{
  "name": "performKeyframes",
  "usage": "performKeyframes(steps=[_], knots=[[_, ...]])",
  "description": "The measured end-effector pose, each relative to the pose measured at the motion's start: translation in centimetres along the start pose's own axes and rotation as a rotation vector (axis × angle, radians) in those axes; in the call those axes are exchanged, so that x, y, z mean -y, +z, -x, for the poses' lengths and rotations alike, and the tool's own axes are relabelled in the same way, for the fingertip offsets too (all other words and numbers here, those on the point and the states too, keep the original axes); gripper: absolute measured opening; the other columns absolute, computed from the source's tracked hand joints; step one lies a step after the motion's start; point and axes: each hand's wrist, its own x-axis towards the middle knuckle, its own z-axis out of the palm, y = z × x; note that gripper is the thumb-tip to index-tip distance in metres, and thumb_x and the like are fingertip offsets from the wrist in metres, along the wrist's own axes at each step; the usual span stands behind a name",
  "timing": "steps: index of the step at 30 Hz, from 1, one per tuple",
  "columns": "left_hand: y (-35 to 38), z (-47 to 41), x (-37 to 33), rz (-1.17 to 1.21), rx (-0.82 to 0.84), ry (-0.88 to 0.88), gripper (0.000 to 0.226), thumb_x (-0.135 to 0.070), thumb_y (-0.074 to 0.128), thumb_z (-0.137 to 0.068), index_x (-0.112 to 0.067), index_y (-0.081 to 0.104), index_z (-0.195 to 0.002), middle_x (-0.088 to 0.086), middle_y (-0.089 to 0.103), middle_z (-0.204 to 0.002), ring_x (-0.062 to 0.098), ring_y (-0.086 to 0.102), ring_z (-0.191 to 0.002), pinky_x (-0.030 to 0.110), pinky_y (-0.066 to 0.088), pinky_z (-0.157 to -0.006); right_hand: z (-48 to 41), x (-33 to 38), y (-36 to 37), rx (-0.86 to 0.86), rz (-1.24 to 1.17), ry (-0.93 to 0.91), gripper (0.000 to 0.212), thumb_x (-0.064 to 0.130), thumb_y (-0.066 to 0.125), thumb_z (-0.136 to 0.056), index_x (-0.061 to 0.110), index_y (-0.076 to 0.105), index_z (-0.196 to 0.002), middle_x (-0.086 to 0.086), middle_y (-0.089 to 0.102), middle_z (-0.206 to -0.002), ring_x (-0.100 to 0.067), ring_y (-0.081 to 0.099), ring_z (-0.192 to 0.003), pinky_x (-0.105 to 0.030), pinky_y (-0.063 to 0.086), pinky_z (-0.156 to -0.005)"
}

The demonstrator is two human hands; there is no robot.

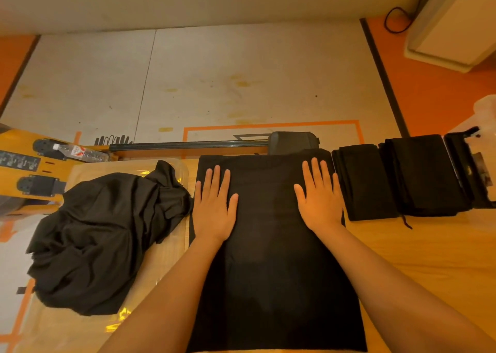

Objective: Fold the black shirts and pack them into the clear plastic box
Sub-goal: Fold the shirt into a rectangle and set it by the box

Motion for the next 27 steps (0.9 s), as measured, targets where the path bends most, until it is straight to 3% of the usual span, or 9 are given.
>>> performKeyframes(steps=[6, 10, 15, 21, 25, 27], knots=[[-2.0, 2.4, -3.1, 0.129, -0.030, -0.027, 0.064, -0.044, 0.007, -0.096, -0.018, -0.009, -0.152, 0.003, -0.006, -0.162, 0.015, -0.012, -0.148, 0.039, -0.004, -0.122, 2.4, 1.8, -1.9, -0.053, -0.040, -0.047, 0.061, 0.044, 0.020, -0.101, 0.022, -0.010, -0.149, -0.006, -0.007, -0.161, -0.023, -0.013, -0.147, -0.040, -0.006, -0.119], [-1.4, 10.1, -5.7, 0.211, -0.029, 0.101, 0.061, -0.034, 0.024, -0.100, -0.016, 0.002, -0.154, 0.001, -0.003, -0.163, 0.014, -0.006, -0.150, 0.038, -0.001, -0.121, 9.9, 3.9, -0.6, -0.104, -0.091, -0.185, 0.057, 0.041, 0.022, -0.098, 0.020, 0.013, -0.151, -0.006, 0.009, -0.159, -0.024, 0.007, -0.148, -0.045, 0.008, -0.120], [1.5, 15.7, -4.2, 0.044, 0.064, 0.109, 0.059, -0.036, 0.030, -0.098, -0.018, 0.020, -0.153, 0.003, 0.016, -0.161, 0.019, 0.010, -0.149, 0.042, 0.013, -0.117, 15.8, 3.1, 2.7, 0.014, -0.063, -0.236, 0.057, 0.038, 0.023, -0.093, 0.019, 0.032, -0.146, -0.007, 0.032, -0.154, -0.024, 0.026, -0.144, -0.045, 0.016, -0.113], [0.8, 17.8, 0.9, 0.019, 0.036, -0.011, 0.058, -0.035, 0.022, -0.099, -0.015, 0.020, -0.153, 0.004, 0.015, -0.161, 0.016, 0.002, -0.150, 0.036, 0.003, -0.120, 16.5, -3.2, 3.7, -0.007, 0.002, -0.064, 0.058, 0.042, 0.021, -0.094, 0.021, 0.031, -0.146, -0.007, 0.031, -0.154, -0.026, 0.020, -0.145, -0.042, 0.003, -0.116], [0.1, 19.6, 1.4, 0.052, 0.007, -0.015, 0.059, -0.037, 0.021, -0.100, -0.013, 0.016, -0.153, 0.003, 0.011, -0.162, 0.014, -0.001, -0.150, 0.034, 0.002, -0.120, 17.5, -4.2, 3.3, -0.087, -0.030, -0.015, 0.057, 0.041, 0.025, -0.095, 0.017, 0.032, -0.146, -0.010, 0.030, -0.153, -0.026, 0.016, -0.145, -0.045, 0.013, -0.114], [0.0, 20.7, 0.3, 0.047, 0.024, 0.033, 0.060, -0.039, 0.024, -0.100, -0.014, 0.015, -0.154, 0.001, 0.010, -0.162, 0.015, 0.002, -0.150, 0.034, 0.002, -0.120, 18.6, -2.5, 2.6, -0.103, -0.063, -0.109, 0.055, 0.041, 0.033, -0.096, 0.018, 0.029, -0.147, -0.007, 0.028, -0.154, -0.027, 0.020, -0.145, -0.046, 0.015, -0.115]])
